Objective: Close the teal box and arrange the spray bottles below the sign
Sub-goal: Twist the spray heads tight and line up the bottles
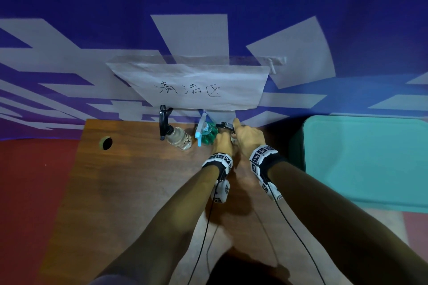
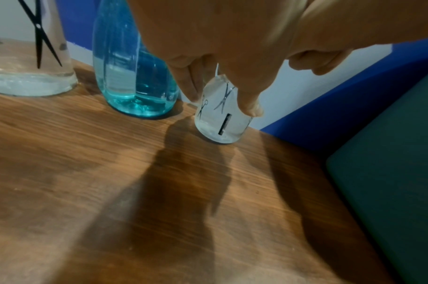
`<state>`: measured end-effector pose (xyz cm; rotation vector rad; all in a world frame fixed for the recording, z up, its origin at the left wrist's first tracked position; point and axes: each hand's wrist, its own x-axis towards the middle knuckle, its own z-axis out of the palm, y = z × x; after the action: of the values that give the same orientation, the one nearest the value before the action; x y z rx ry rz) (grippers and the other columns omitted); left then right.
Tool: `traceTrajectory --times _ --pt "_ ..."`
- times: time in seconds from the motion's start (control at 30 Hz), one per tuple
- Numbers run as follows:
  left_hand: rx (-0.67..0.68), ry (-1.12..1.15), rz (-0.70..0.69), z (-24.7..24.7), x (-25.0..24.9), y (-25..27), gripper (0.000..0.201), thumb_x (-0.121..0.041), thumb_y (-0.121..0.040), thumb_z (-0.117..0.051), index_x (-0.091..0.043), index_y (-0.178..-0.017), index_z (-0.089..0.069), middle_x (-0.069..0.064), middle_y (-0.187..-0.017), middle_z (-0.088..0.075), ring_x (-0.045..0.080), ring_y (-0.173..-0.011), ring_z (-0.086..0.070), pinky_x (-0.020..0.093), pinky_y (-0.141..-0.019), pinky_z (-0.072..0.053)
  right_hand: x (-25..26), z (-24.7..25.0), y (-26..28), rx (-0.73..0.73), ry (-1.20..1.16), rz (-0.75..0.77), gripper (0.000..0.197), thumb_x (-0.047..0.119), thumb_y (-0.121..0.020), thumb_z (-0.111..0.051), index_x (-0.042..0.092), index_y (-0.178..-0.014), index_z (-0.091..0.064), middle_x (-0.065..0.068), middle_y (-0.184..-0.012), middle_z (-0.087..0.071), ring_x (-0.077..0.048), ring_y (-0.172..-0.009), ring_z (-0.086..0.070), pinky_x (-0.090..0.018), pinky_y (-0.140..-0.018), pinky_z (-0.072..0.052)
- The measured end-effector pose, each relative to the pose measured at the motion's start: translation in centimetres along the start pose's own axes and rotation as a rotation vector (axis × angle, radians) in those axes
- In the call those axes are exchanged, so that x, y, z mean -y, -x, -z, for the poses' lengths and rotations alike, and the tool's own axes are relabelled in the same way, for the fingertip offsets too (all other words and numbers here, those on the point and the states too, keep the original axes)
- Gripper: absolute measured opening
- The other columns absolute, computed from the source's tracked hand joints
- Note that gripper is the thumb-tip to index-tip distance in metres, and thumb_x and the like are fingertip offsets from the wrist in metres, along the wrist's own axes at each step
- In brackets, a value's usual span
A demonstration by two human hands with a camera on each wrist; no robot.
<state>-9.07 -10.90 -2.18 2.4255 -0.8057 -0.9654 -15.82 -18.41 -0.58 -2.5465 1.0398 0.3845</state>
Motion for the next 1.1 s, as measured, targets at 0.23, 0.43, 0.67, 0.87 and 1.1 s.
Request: traceTrajectory --times 0.23,0.43,0.67,0.87,1.1 --pt "-0.007 -0.045 0.018 -0.4 0.0 -0.6 0.022 -0.013 -0.091 -0.060 -0.006 -0.112 -0.063 0.019 -0.110 -0.068 0.037 -0.103 -0.067 0.038 -0.083 -0.052 -0.4 0.0 -0.1 -0.003 0.017 0.039 0.059 0.028 -0.087 -0.064 0.017 -0.134 -0.031 -0.006 -0.096 -0.070 -0.031 -0.091 -0.070 -0.036 -0.069 -0.047" --pt "0.005 -0.097 0.050 -1.1 0.3 -0.7 0.039 -0.016 -0.093 -0.065 -0.002 -0.128 -0.055 0.024 -0.134 -0.054 0.040 -0.124 -0.054 0.043 -0.101 -0.045 -0.7 -0.2 -0.2 -0.003 0.024 0.052 0.061 0.026 -0.087 -0.065 0.016 -0.136 -0.030 -0.008 -0.096 -0.070 -0.033 -0.090 -0.069 -0.038 -0.070 -0.050" --pt "0.049 -0.113 0.009 0.4 -0.3 -1.5 0.006 -0.010 -0.094 -0.062 -0.011 -0.099 -0.058 0.016 -0.103 -0.069 0.036 -0.098 -0.069 0.040 -0.081 -0.057 -0.8 0.1 -0.5 -0.004 -0.043 0.067 0.050 0.028 -0.092 -0.062 0.014 -0.129 -0.034 -0.009 -0.097 -0.069 -0.036 -0.091 -0.069 -0.041 -0.072 -0.050" --pt "0.121 0.005 -0.118 1.3 1.0 0.6 0.053 0.001 -0.091 -0.058 -0.015 -0.140 -0.047 0.001 -0.105 -0.064 0.019 -0.093 -0.060 0.026 -0.083 -0.048 -0.3 -0.4 0.2 -0.007 -0.178 -0.019 0.038 0.035 -0.096 -0.055 0.016 -0.124 -0.037 -0.014 -0.103 -0.068 -0.038 -0.095 -0.069 -0.043 -0.078 -0.054" --pt "0.041 0.087 0.015 1.8 8.4 3.9 0.040 -0.004 -0.087 -0.070 -0.015 -0.124 -0.065 0.003 -0.111 -0.073 0.020 -0.105 -0.068 0.032 -0.096 -0.055 0.0 1.2 2.4 -0.371 -0.055 0.119 0.035 0.037 -0.092 -0.061 0.011 -0.113 -0.053 -0.010 -0.102 -0.056 -0.032 -0.094 -0.054 -0.044 -0.076 -0.048"
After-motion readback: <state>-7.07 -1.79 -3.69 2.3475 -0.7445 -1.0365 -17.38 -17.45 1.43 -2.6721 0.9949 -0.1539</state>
